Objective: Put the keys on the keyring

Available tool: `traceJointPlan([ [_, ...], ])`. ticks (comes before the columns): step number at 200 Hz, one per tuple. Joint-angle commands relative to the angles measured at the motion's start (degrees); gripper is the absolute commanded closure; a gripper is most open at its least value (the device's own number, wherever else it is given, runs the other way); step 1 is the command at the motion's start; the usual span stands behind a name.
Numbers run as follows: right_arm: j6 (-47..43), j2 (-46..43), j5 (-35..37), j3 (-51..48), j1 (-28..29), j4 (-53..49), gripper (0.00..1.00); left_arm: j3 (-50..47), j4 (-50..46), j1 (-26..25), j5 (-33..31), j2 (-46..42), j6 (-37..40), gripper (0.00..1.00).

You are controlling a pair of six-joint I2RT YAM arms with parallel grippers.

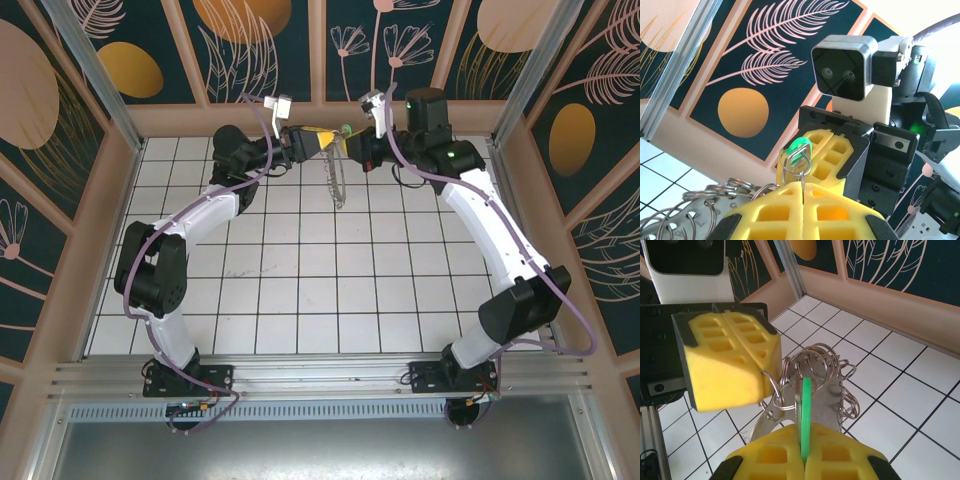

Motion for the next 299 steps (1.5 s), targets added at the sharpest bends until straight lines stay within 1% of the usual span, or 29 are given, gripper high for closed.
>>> traceJointPlan([
  [1,-1.78,1.73,2.13,4.1,0.2,-2.6,1.0,-0.19,2.64,-0.02,0.19,-1.53,0.61,1.0],
  [52,-2.42,3.27,3.01,6.74,0.83,-3.89,1.0,-0.19,2.86,-0.02,0.3,-1.37,0.4,1.0],
  [71,-2.61,3.2,4.51,7.05,0.9,-4.14,1.0,-0.27,2.86,-0.02,0.27,-1.25,0.46,1.0],
  [91,-2.96,2.79,7.58,6.95,1.04,-4.76,1.0,-0.27,2.76,-0.02,0.23,-1.18,0.47,1.0],
  [120,-3.81,2.43,14.7,6.93,1.17,-6.6,1.0,-0.46,2.46,-0.03,0.05,-1.21,0.82,1.0],
  [135,-3.89,2.3,16.65,7.12,1.17,-6.91,1.0,-0.54,2.29,-0.02,0.13,-1.06,0.92,1.0],
  [192,-2.36,3.05,17.26,10.31,1.31,-5.12,1.0,-0.83,0.51,-0.11,0.34,-0.38,1.61,1.0],
  [230,-2.73,5.12,16.99,14.51,1.43,-7.37,1.0,-0.93,-1.14,-0.11,0.08,-0.1,2.57,1.0],
  [240,-3.0,5.76,17.24,15.21,1.56,-8.11,1.0,-1.15,-1.32,-0.11,-0.36,-0.07,2.61,0.94],
  [252,-3.23,6.2,17.56,15.92,1.68,-8.77,1.0,-1.52,-1.33,-0.11,-0.94,-0.18,2.86,0.89],
  [267,-3.54,6.77,17.95,16.59,1.7,-9.6,1.0,-2.13,-1.15,-0.11,-1.69,-0.42,3.15,0.79],
  [299,-4.24,8.5,19.91,18.67,1.78,-12.13,1.0,-3.72,-0.95,-0.03,-3.47,-1.29,3.96,0.66],
])
